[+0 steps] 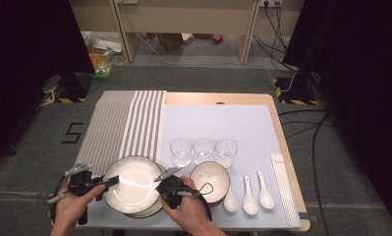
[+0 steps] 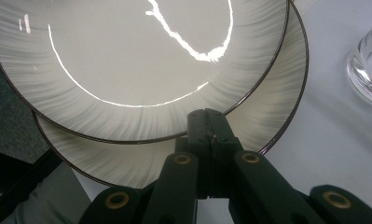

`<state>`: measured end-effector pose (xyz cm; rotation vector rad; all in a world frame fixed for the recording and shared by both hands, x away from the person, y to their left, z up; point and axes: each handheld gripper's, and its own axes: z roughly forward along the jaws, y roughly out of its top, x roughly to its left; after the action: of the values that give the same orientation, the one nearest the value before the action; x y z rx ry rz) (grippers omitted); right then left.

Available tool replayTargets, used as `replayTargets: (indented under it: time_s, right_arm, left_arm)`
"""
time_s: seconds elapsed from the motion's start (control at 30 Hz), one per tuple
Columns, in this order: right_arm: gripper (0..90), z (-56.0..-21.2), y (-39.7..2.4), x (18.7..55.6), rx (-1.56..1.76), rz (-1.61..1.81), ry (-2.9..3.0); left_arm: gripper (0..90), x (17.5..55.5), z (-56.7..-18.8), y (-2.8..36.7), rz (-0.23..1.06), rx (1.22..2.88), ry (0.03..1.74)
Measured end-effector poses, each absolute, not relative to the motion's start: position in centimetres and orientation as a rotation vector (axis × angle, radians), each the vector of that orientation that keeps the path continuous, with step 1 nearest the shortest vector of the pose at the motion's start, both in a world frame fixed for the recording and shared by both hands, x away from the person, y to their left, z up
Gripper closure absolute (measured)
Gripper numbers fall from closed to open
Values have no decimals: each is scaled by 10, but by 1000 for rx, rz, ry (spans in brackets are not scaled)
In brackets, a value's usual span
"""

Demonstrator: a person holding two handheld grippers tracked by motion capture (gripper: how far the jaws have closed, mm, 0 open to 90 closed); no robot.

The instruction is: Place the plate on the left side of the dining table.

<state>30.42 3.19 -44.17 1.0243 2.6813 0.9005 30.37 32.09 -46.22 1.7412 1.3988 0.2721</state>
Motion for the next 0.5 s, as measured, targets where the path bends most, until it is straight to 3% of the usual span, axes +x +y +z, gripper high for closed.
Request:
replayTargets:
  time_s: [0.5]
  right_arm:
    - [870,-448,39,307,1014,868,2663]
  left_arm:
    - [812,301,-442,321,303,1611,1372]
